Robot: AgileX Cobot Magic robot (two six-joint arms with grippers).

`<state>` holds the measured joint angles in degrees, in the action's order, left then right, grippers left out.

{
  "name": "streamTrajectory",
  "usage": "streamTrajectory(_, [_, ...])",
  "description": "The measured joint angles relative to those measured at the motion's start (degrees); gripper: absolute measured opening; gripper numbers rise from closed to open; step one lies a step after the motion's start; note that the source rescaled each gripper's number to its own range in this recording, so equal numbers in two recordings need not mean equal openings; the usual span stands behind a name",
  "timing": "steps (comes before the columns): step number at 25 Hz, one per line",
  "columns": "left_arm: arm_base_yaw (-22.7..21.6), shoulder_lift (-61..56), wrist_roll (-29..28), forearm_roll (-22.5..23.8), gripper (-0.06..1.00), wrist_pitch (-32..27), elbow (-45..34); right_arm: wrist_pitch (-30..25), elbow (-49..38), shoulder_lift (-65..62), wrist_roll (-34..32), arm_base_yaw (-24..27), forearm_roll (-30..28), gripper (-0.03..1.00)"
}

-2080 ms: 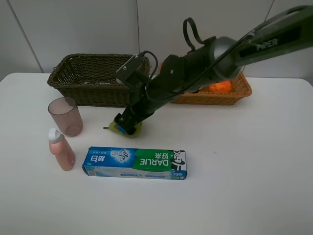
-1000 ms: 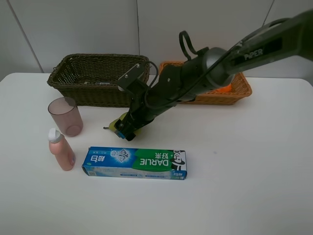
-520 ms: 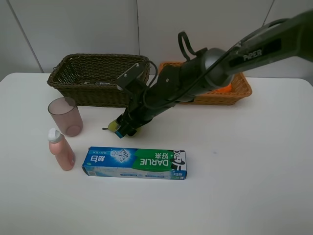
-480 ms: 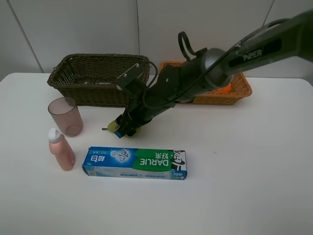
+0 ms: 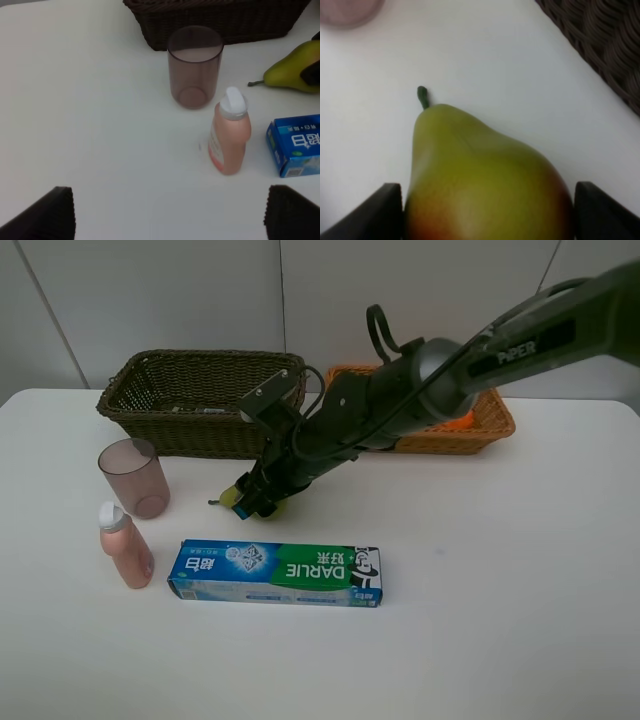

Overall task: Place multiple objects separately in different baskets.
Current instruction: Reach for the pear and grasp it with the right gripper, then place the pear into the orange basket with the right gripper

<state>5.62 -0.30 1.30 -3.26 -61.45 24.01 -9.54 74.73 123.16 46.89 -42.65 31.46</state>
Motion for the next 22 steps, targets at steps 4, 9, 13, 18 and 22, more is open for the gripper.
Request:
streamTrajectory(4, [0.00,0.00,0.00,0.00,1.00,0.00,0.00,0.00,0.00,0.00,0.00,0.00,0.56,0.51])
streamTrajectory(9, [0.00,0.00,0.00,0.00,1.00,0.00,0.00,-0.30,0.00,-0.44,0.00,0.00,1.46,0.51])
streamTrajectory(13, [0.00,0.00,0.00,0.00,1.00,0.00,0.00,-1.53,0.00,-2.26,0.00,0.00,1.46,0.51])
streamTrajectory(18, [0.00,0.00,0.00,0.00,1.00,0.00,0.00,-3.23,0.00,-3.92,0.00,0.00,1.72,0.51])
streamTrajectory(22, [0.00,0.00,0.00,0.00,1.00,0.00,0.00,-5.40,0.00,-5.71,0.00,0.05,1.72,0.51])
